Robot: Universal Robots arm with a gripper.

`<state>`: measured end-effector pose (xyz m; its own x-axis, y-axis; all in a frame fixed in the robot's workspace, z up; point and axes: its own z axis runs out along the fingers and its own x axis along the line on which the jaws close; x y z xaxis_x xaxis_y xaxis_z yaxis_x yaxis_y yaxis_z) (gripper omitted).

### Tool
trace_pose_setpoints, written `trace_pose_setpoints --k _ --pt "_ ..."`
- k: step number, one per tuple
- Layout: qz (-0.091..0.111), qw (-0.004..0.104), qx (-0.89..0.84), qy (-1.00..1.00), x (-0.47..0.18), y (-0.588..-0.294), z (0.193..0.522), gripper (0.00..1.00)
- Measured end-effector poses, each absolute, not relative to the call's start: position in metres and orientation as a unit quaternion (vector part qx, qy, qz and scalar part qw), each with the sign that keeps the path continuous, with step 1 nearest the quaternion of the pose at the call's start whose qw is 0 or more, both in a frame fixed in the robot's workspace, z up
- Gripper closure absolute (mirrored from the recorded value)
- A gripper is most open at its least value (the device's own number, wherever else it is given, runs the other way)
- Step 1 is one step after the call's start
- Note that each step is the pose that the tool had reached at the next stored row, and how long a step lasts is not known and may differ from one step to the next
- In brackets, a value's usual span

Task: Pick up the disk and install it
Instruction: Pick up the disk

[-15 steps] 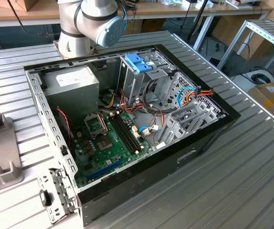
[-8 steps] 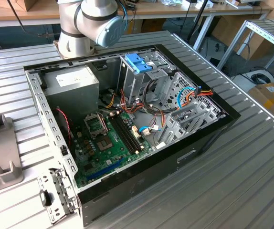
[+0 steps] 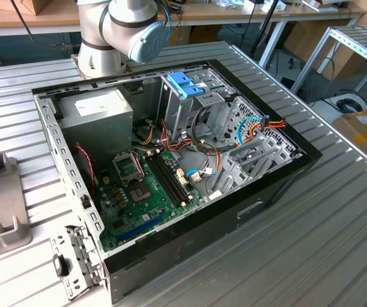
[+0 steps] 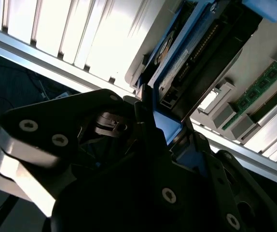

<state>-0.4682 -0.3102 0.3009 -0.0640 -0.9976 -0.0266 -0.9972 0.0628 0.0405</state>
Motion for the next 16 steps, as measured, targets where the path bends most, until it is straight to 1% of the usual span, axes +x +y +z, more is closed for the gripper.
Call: trace_pose_setpoints --k 16 --pt "-0.024 0.004 0.684 -0.729 -0.4682 -0.3102 0.3101 0.63"
